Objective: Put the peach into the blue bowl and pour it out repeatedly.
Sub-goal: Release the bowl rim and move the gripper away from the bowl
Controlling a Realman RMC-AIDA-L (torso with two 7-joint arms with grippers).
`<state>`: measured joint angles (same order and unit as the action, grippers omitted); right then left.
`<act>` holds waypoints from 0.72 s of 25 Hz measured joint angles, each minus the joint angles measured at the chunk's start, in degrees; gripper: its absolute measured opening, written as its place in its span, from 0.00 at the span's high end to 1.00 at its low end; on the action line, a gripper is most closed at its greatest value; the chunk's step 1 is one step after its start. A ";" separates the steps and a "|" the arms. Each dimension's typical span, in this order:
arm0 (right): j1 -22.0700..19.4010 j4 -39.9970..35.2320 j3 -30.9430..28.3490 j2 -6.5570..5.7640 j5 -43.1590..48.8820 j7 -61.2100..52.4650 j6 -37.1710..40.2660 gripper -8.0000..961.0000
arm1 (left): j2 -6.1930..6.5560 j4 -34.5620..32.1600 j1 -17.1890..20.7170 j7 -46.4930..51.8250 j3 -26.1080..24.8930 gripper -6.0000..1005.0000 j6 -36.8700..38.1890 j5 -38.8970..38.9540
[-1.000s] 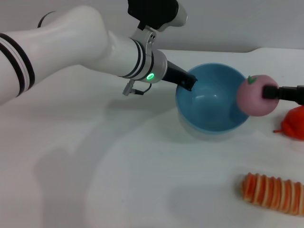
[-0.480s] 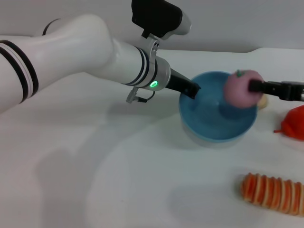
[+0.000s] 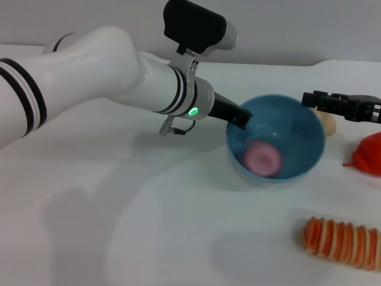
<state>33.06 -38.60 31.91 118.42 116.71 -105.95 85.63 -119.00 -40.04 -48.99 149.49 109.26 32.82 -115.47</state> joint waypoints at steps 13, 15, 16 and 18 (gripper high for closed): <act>-6.53 -0.18 -0.62 -0.17 -8.08 1.63 -5.60 0.49 | -0.02 0.49 -0.50 0.01 3.98 0.99 4.02 0.00; -6.73 -0.06 -0.67 -0.02 -8.13 1.92 -5.69 0.49 | -0.06 0.46 -0.51 0.01 5.43 0.99 3.18 -0.01; -6.78 -0.01 -0.67 0.08 -8.18 2.08 -5.71 0.49 | -0.09 0.42 -0.48 0.01 5.69 0.99 2.72 0.00; -6.82 0.34 -0.69 0.13 -8.44 2.25 -5.73 0.49 | -0.12 0.37 -0.25 0.01 5.81 0.99 1.79 0.00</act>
<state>26.23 -38.27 31.22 118.55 108.27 -103.70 79.90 -119.12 -39.67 -49.24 149.50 115.07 34.61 -115.47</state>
